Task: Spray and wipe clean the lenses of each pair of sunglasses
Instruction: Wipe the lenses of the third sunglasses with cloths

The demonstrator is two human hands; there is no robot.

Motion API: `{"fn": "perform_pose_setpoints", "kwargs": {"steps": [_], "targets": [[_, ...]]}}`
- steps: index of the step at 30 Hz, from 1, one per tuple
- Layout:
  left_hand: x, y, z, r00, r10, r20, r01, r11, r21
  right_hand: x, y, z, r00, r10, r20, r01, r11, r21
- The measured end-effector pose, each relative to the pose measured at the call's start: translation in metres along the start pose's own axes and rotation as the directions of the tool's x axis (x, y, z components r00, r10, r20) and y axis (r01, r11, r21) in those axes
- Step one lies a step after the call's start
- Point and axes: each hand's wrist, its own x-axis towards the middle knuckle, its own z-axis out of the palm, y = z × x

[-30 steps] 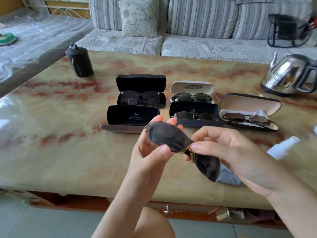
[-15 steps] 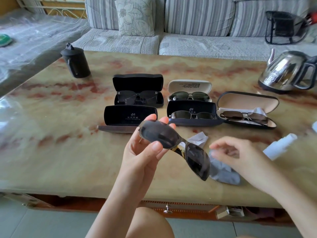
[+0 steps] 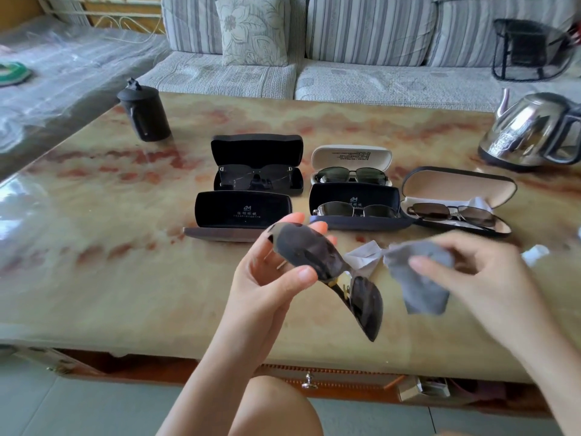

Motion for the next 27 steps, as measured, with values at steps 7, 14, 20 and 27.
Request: {"fn": "perform_pose_setpoints", "kwargs": {"steps": [7,14,20,27], "targets": [[0.0,-0.007,0.01,0.997,-0.063,0.038,0.06,0.996,0.065,0.023,-0.079,0.026,0.896,-0.443,0.029,0.442,0.897,0.02],[-0.002,-0.008,0.005,0.995,-0.084,0.047,0.081,0.994,0.075,0.024,-0.073,0.034,0.838,-0.427,0.34,0.412,0.903,0.119],[-0.003,-0.01,0.009,0.994,-0.064,0.083,0.056,0.994,0.098,0.02,-0.068,0.035,0.872,-0.403,0.277,0.374,0.915,0.154],[-0.003,-0.01,0.006,0.996,-0.045,0.072,0.032,0.986,0.166,0.011,-0.08,0.038,0.874,-0.384,0.298,0.326,0.918,0.227]]}}
